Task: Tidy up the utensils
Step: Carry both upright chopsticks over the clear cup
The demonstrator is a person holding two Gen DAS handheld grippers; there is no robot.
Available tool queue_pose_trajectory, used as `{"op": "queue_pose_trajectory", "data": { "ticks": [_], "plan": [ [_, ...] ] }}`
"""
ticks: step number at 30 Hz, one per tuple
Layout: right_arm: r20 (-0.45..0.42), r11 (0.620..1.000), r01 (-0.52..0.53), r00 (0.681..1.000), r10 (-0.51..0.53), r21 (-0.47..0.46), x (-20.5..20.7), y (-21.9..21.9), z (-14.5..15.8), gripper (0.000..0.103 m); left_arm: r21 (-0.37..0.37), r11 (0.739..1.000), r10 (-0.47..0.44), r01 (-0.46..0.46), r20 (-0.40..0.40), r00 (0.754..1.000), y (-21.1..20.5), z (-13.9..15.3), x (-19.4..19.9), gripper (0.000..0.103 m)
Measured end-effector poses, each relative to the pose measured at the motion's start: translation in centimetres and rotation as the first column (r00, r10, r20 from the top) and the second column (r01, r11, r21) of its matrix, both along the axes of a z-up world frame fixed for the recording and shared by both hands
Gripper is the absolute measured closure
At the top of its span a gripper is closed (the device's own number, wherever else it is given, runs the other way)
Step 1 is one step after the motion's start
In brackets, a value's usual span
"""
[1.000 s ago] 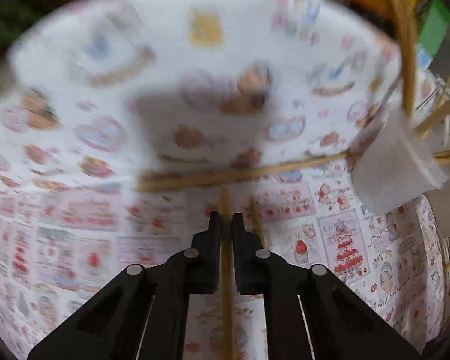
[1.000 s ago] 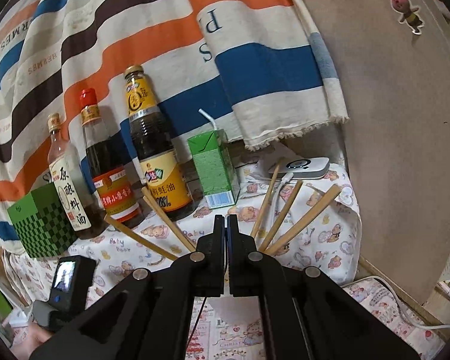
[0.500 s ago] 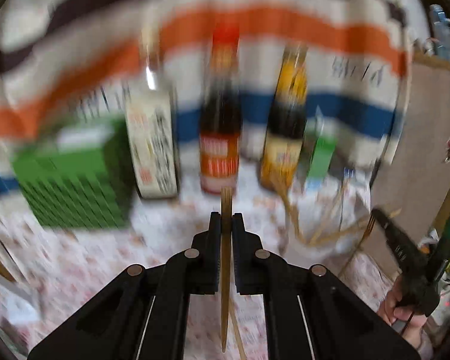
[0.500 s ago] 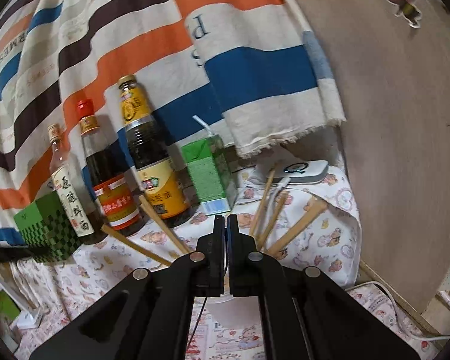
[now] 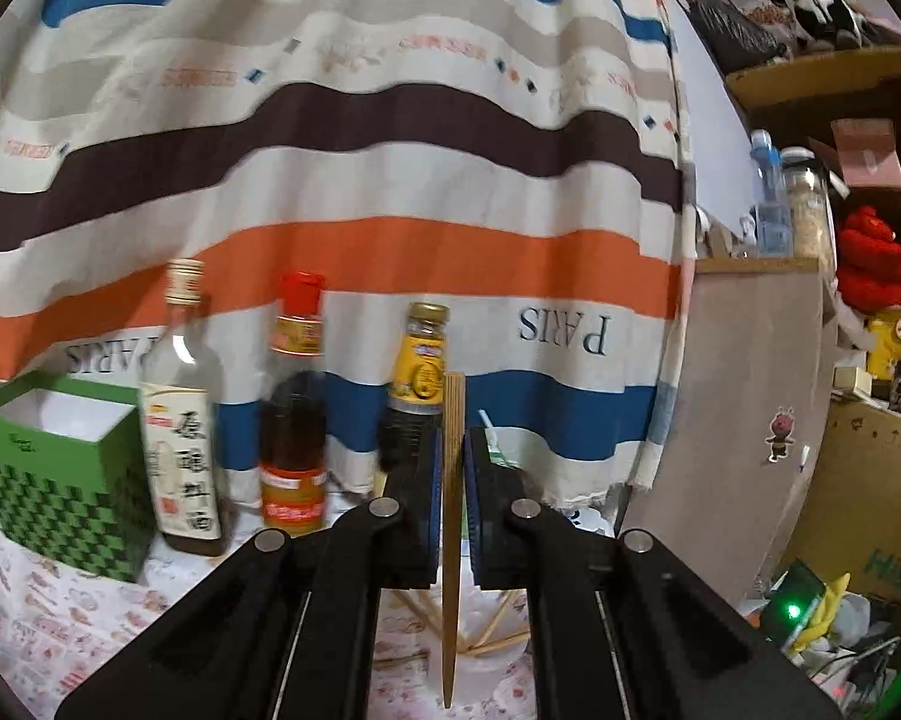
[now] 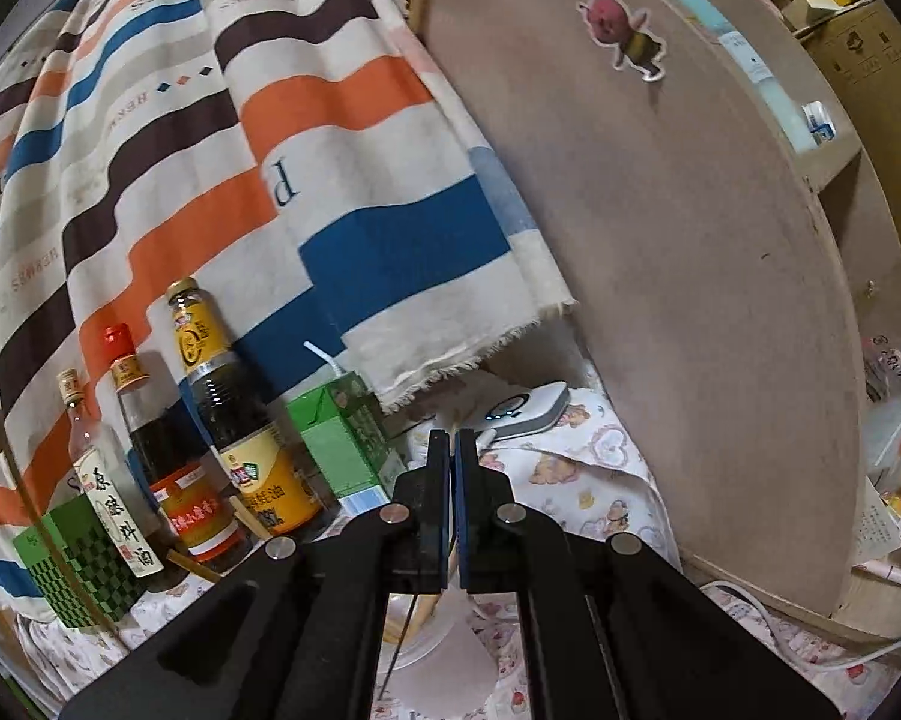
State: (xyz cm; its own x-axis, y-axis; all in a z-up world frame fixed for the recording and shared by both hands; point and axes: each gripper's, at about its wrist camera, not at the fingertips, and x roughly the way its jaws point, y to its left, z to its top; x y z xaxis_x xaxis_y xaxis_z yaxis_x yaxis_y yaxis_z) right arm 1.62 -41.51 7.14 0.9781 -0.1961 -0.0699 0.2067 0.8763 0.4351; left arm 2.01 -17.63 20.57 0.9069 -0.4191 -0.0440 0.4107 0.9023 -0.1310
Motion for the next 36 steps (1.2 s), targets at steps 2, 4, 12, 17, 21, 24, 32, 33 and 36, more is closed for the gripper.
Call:
{"op": "queue_pose_trajectory", "data": {
  "ticks": [2,4,12,17,21,24,32,33,36],
  "plan": [
    [-0.004,1.0,0.004,1.0,-0.004,-0.014,0.1,0.1,0.0,0.101,-0.013,1.0,-0.014,0.015,0.016,1.0,-1.2,-0.3,0.7,0.097],
    [-0.006,1.0,-0.002,1.0,0.002,-0.016,0.2,0.2,-0.1,0.101,-0.028,1.0,0.014,-0.013,0.033,0.999,-2.3,-0.4,1.7,0.097],
    [0.033,0.999,-0.028,0.999,0.029,-0.027,-0.4,0.2,1.4,0.101,-0.068,0.997,0.045,-0.045,-0.013,0.999,-3.4,-3.0,5.9,0.097],
    [-0.039,0.972,-0.171,0.985,0.167,-0.16,3.3,1.0,6.2,0.101,-0.055,0.998,0.027,-0.028,-0.019,0.999,-3.7,-4.7,6.7,0.097],
    [-0.054,0.955,-0.2,0.98,0.193,-0.218,5.8,1.9,7.3,0.101,0.005,1.0,0.023,-0.023,-0.006,1.0,-4.8,-5.9,7.1,0.097],
    [-0.09,0.936,-0.199,0.98,0.18,-0.291,7.8,3.1,6.2,0.101,0.025,1.0,0.019,-0.018,-0.028,0.999,-5.1,-7.0,7.9,0.097],
    [-0.236,0.891,-0.271,0.952,0.193,-0.364,11.1,4.3,3.4,0.101,0.021,1.0,-0.007,0.009,-0.09,0.996,-4.5,-8.9,9.3,0.097],
    [-0.257,0.885,-0.29,0.945,0.204,-0.364,11.4,4.3,3.2,0.101,0.013,1.0,-0.015,0.016,-0.104,0.994,-4.4,-9.0,9.5,0.097],
    [-0.298,0.868,-0.325,0.929,0.219,-0.375,11.9,4.5,2.8,0.101,0.014,1.0,-0.019,0.021,-0.121,0.992,-4.4,-9.3,9.9,0.097]
  ]
}}
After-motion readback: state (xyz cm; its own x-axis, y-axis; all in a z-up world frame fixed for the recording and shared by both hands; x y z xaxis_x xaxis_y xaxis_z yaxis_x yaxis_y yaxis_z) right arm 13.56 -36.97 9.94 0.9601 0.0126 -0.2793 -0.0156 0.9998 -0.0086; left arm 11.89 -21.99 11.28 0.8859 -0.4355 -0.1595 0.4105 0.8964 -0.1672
